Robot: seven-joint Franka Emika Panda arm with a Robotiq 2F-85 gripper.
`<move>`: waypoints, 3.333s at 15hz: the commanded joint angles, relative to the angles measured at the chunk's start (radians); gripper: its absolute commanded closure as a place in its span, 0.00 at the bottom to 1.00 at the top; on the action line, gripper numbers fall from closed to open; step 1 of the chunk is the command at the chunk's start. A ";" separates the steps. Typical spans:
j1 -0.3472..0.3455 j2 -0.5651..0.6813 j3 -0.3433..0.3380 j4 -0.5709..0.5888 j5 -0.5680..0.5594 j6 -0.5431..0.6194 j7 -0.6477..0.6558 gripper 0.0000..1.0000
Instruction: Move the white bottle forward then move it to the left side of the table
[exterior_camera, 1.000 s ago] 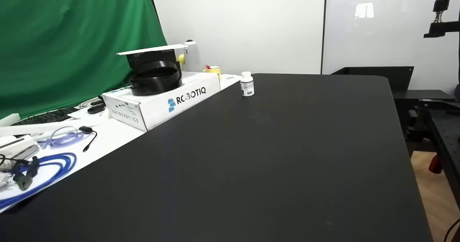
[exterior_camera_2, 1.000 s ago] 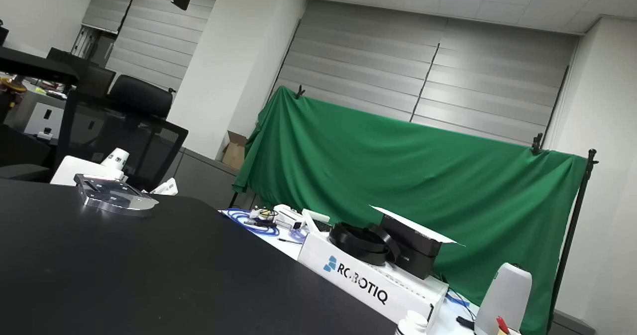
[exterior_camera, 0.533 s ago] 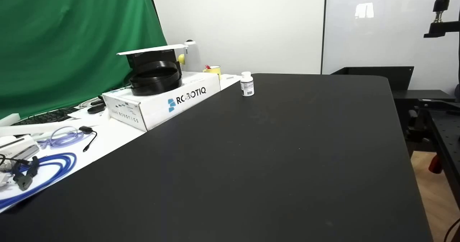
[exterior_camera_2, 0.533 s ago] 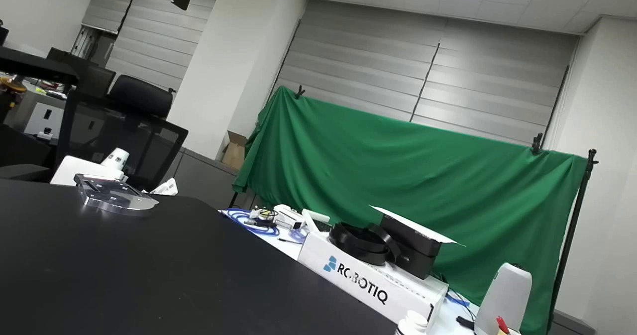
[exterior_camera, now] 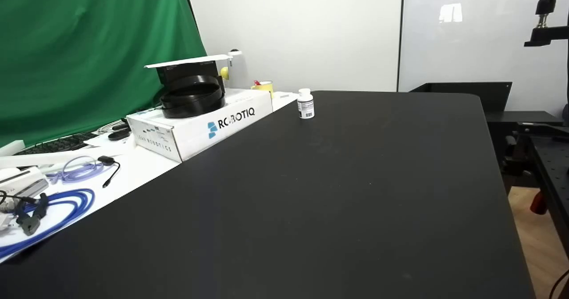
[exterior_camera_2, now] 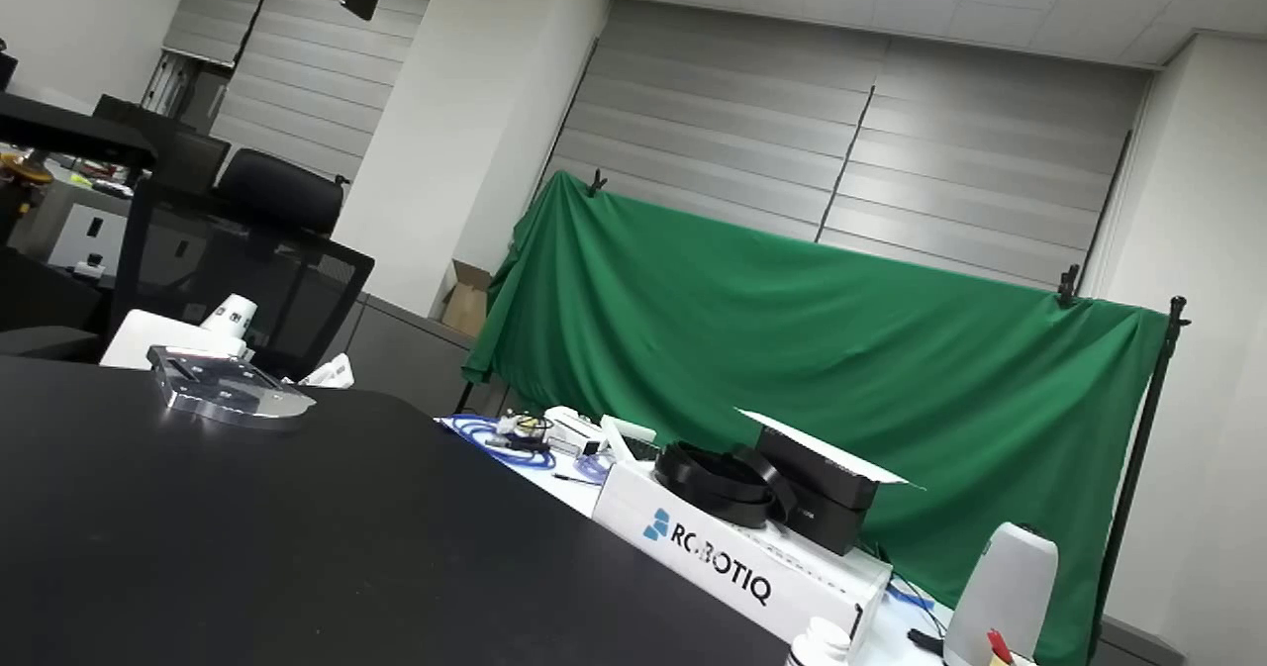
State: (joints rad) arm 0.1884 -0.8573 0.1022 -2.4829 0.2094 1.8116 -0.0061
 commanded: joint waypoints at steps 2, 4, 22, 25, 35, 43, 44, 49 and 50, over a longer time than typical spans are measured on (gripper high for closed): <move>-0.035 0.035 -0.030 0.028 -0.029 0.032 -0.046 0.00; -0.072 0.082 -0.085 0.061 -0.059 0.053 -0.093 0.00; -0.312 0.797 -0.327 0.627 -0.141 0.152 -0.278 0.00; -0.316 0.827 -0.325 0.663 -0.141 0.138 -0.277 0.00; -0.319 0.866 -0.327 0.711 -0.112 0.114 -0.296 0.00; -0.377 1.235 -0.288 1.068 -0.066 0.143 -0.293 0.00; -0.385 1.283 -0.285 1.115 -0.089 0.147 -0.278 0.00; -0.444 1.486 -0.285 1.347 -0.177 0.109 -0.251 0.00; -0.460 1.519 -0.282 1.391 -0.182 0.076 -0.254 0.00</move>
State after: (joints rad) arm -0.2200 0.5391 -0.1942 -1.2832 0.0565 1.9799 -0.2927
